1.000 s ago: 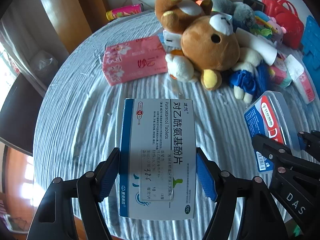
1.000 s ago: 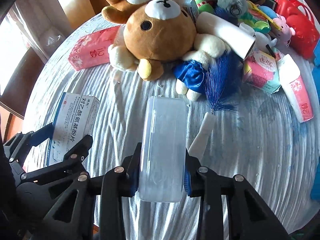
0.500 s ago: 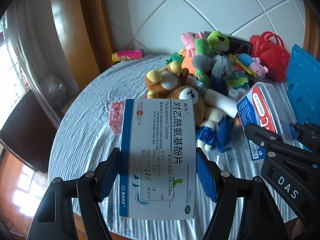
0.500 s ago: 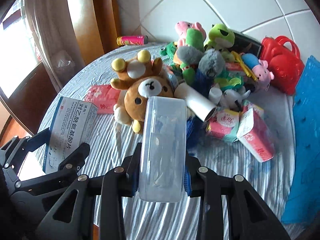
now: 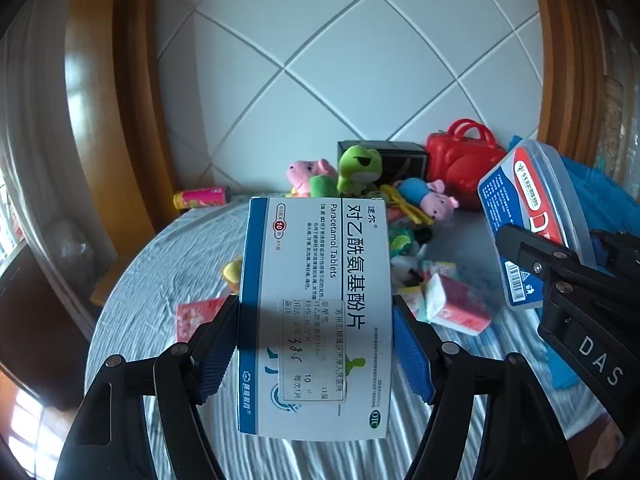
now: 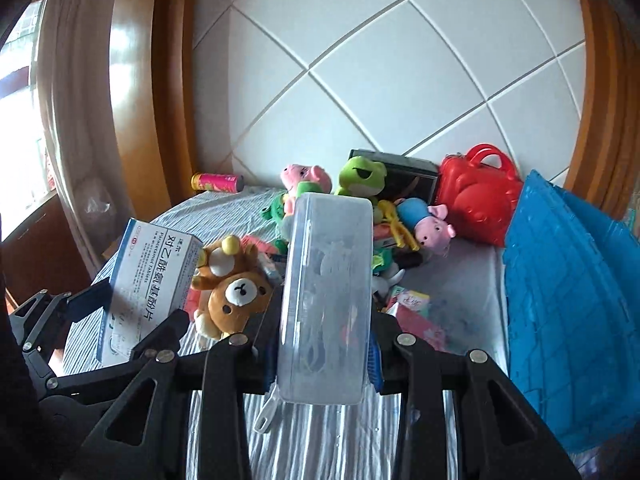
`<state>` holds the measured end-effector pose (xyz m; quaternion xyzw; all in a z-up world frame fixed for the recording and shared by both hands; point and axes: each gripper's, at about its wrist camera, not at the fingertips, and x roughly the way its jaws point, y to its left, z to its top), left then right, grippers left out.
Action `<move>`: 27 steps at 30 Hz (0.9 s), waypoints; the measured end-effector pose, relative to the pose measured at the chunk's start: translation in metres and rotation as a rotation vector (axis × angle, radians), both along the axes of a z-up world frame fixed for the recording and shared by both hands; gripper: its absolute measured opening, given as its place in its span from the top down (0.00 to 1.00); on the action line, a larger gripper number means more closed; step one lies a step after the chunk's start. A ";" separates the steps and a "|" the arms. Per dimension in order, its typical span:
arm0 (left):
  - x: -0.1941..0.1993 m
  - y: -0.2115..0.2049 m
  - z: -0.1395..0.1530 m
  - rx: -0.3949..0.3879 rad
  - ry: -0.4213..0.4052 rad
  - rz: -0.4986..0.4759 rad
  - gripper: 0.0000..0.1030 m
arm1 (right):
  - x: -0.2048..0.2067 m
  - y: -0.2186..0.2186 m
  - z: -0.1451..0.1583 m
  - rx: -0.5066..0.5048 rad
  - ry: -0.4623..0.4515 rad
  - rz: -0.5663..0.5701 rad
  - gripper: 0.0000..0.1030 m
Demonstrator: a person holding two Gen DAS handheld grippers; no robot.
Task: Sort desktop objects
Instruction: 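Carry the Paracetamol box and clear case over the blue bin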
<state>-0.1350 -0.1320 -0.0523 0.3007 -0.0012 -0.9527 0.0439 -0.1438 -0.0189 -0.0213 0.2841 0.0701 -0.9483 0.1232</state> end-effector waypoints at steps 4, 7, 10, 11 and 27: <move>-0.006 0.035 0.016 -0.012 0.042 -0.081 0.30 | 0.007 0.032 0.021 0.001 0.046 -0.074 0.67; -0.010 0.068 0.030 -0.013 0.078 -0.134 0.30 | 0.012 0.063 0.036 0.009 0.091 -0.137 0.67; -0.016 0.110 0.044 -0.012 0.114 -0.185 0.30 | 0.015 0.102 0.049 0.027 0.135 -0.200 0.67; -0.018 0.126 0.049 -0.009 0.126 -0.201 0.30 | 0.015 0.117 0.053 0.030 0.147 -0.217 0.67; -0.038 0.414 0.083 0.011 0.111 -0.403 0.30 | 0.034 0.411 0.074 0.068 0.202 -0.480 0.67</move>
